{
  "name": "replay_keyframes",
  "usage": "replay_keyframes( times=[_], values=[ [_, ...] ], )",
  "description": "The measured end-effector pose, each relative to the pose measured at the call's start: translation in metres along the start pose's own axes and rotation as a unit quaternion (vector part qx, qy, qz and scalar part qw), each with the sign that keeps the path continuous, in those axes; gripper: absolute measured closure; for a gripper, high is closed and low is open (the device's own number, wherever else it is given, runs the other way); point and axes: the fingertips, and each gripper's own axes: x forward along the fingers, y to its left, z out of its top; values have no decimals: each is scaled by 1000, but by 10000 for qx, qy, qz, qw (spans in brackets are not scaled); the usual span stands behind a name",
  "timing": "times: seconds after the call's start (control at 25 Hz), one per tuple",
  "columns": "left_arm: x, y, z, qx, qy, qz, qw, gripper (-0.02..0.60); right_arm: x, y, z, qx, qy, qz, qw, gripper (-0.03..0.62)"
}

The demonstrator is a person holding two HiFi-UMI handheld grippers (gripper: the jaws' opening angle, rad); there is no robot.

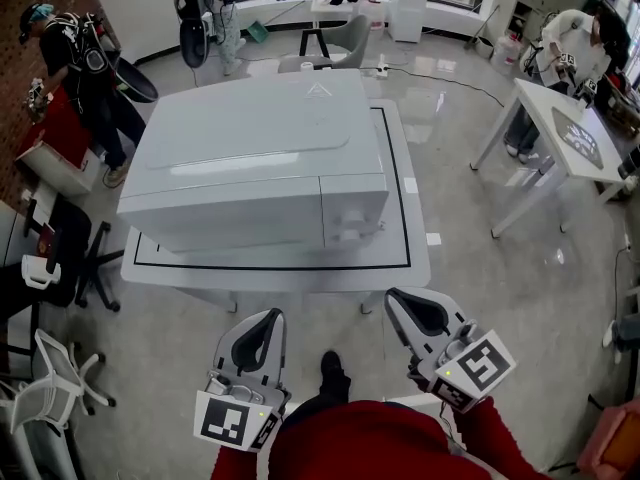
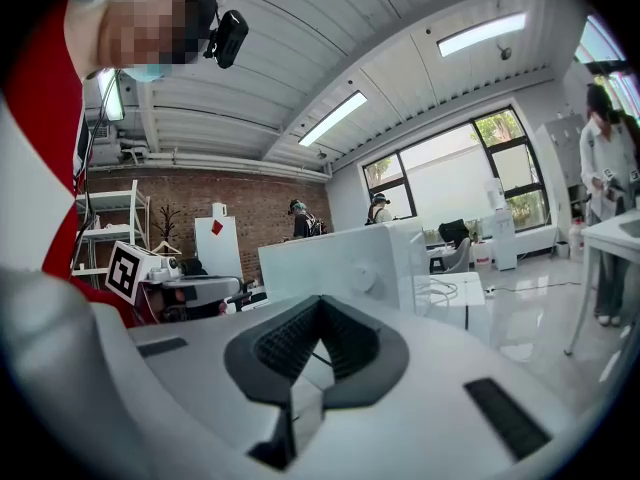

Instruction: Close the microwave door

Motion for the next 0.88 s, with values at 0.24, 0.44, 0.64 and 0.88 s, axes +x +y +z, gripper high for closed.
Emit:
replay_keyframes(
  times=[0.24,0.44,0.64,0.88],
  values=[
    [-12,-11,0,-42,-55,102,9999,571,-17,5,-2,56,-53,12,10000,582],
    [-19,-18,-3,-55,-94,164,9998,571,-28,6,-5,38,-94,-65,9999,582],
    [-25,-23,-4,-56,-102,237,9997,571,-35,7,-7,-64,-82,-95,9999,582],
    [-31,-25,-5,-73,-97,291,9995,571,-37,11,-11,-31,-31,-63,10000,582]
  ],
)
